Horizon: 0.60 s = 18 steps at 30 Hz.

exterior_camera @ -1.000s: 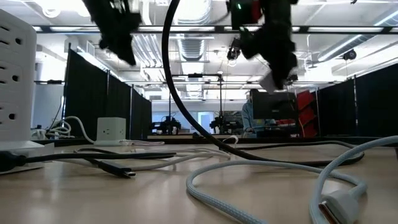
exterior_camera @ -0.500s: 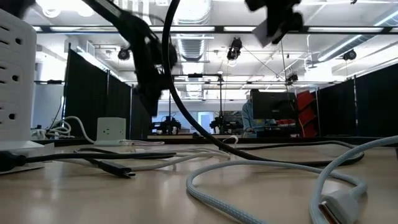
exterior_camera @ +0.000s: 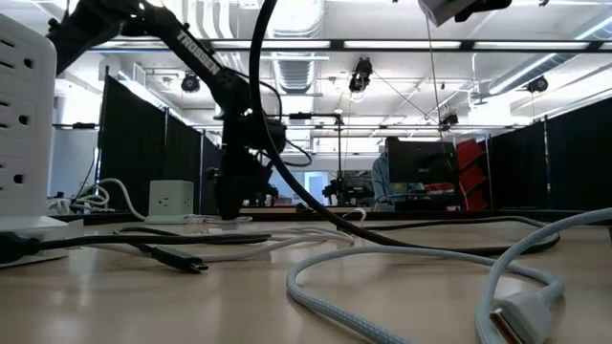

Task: Insert USB
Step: Insert the purple charger cable into the purple charger adapter

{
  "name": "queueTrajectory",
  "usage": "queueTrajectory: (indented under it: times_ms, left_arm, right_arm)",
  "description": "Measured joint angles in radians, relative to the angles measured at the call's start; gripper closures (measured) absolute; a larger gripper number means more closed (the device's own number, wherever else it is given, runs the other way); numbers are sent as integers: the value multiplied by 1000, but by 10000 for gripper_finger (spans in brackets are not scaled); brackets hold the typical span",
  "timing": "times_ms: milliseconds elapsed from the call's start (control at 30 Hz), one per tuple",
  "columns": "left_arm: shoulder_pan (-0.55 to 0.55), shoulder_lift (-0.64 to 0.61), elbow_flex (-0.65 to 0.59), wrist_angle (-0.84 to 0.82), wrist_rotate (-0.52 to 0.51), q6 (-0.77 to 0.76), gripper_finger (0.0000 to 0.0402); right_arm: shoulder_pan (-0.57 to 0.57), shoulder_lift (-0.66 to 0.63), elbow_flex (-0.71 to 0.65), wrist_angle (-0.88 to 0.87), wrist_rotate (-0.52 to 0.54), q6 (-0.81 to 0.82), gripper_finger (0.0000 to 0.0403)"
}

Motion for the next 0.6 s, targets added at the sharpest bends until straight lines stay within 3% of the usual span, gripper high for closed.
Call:
queueTrajectory:
  times_ms: [233,433,600]
  left_arm:
    - [-48,6,1,-43,119,-22,283]
    - [-145,-76,-4,7,384,-2,301]
    - [-181,-146,-4,12,363,50,302]
  right_arm:
    - [21,0,0,6,27,52,288]
    - [13,-4,0,24,52,-1,288]
    - [6,-15,0,24,55,-24,288]
